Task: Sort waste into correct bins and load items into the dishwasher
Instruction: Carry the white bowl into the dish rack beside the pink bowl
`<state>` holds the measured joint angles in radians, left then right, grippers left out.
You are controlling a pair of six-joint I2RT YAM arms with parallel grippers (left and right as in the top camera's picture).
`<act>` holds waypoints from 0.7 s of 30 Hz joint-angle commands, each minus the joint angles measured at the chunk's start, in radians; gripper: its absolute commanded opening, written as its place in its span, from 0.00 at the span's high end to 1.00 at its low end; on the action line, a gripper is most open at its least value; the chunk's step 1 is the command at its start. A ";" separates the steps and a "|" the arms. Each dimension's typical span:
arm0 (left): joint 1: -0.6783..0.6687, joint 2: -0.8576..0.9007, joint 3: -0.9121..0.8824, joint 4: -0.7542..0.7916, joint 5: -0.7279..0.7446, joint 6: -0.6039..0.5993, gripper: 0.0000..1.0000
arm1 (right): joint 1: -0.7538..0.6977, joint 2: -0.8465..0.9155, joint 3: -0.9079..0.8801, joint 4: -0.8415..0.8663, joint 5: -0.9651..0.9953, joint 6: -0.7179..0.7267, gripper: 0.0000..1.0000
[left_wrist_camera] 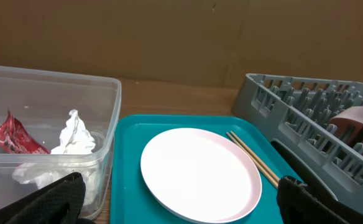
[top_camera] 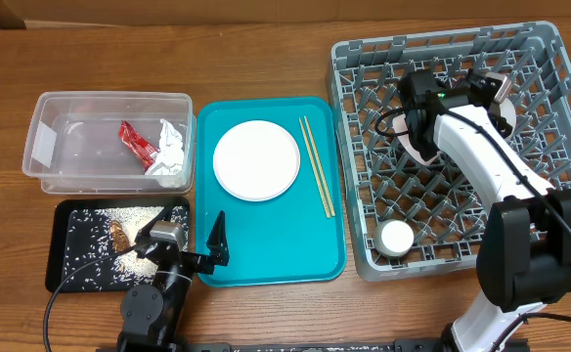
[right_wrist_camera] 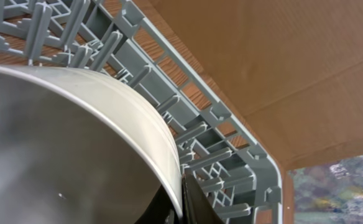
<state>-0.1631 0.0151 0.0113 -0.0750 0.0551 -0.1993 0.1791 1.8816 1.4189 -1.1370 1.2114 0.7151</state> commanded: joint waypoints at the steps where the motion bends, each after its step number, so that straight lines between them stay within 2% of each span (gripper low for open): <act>1: 0.006 -0.010 -0.006 0.001 -0.011 0.020 0.00 | -0.003 0.013 -0.006 0.002 0.037 -0.010 0.96; 4: 0.006 -0.010 -0.006 0.001 -0.011 0.020 0.00 | -0.006 0.013 -0.006 0.025 0.072 -0.039 0.96; 6: 0.006 -0.010 -0.006 0.001 -0.010 0.020 0.00 | -0.005 0.013 -0.006 0.043 0.008 -0.080 0.96; 13: 0.006 -0.010 -0.006 0.001 -0.011 0.020 0.00 | 0.025 0.060 -0.007 0.014 -0.055 -0.079 0.96; 19: 0.006 -0.010 -0.006 0.001 -0.010 0.020 0.00 | 0.078 0.068 -0.008 -0.028 -0.036 -0.079 0.96; 21: 0.006 -0.010 -0.006 0.001 -0.010 0.020 0.00 | 0.095 0.068 -0.008 -0.050 -0.039 -0.077 0.89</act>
<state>-0.1631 0.0151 0.0113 -0.0750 0.0551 -0.1993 0.2405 1.9160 1.4174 -1.1736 1.2606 0.6518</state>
